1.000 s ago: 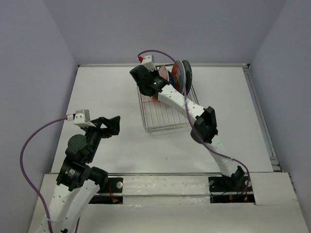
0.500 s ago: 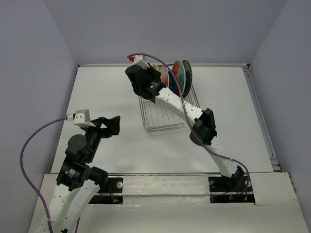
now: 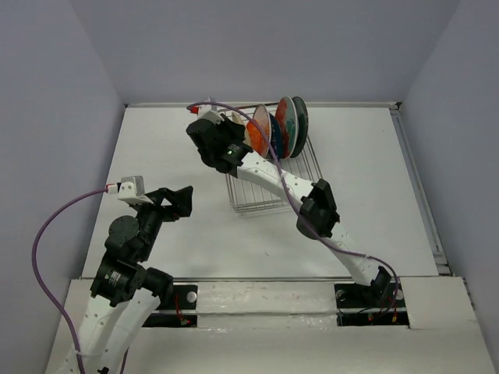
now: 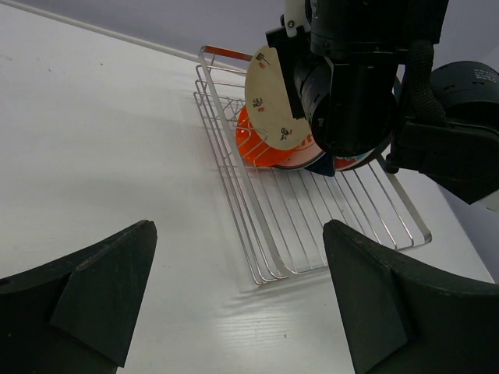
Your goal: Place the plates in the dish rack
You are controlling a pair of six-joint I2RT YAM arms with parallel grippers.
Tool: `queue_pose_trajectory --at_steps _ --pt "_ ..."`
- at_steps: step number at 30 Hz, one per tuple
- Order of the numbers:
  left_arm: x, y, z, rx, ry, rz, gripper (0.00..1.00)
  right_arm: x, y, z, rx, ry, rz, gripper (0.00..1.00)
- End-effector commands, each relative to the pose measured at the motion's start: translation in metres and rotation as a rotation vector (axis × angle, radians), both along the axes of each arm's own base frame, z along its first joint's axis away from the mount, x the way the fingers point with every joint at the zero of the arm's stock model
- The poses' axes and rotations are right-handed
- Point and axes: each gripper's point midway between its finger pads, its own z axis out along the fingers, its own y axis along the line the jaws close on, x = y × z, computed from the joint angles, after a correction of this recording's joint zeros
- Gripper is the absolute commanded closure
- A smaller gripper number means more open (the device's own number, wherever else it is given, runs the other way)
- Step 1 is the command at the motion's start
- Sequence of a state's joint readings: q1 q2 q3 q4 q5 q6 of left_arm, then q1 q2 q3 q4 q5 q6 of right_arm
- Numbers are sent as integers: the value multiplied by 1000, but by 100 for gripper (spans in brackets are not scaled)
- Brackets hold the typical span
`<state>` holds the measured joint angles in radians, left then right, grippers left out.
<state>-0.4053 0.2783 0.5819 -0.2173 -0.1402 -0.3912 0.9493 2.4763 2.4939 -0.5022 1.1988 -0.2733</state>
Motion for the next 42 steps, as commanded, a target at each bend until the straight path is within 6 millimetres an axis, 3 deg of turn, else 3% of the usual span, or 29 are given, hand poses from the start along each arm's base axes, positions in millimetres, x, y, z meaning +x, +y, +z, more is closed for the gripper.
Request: queue_pose_trajectory --at_steps 1,4,8,15,18,22,27,28,37,38,42 --pt "1 1 17 -17 -56 7 1 5 6 6 105 -28 21 93" --pt "2 1 15 -14 -49 9 1 5 8 -5 121 -15 27 93" --pt "3 1 15 -14 -47 10 1 1 4 -4 158 -23 8 93" --pt "4 -1 12 -9 -36 3 1 -8 -50 25 256 -96 -145 93" --pt "5 -2 11 -8 -33 1 1 -11 -64 39 291 -119 -168 93" --pt "5 -2 12 -7 -35 0 1 -10 -63 41 279 -125 -175 93" --pt "5 -1 12 -7 -35 4 1 2 -50 20 309 -88 -138 93" --pt "5 -1 11 -5 -32 4 1 8 -50 8 292 -73 -143 93" --pt "7 -2 8 1 -21 4 1 28 -28 -2 323 -46 -78 93" --pt "7 -2 8 2 -20 4 1 29 -23 -6 331 -30 -57 84" --pt "9 -2 6 6 -10 7 1 22 -12 -1 448 8 11 34"
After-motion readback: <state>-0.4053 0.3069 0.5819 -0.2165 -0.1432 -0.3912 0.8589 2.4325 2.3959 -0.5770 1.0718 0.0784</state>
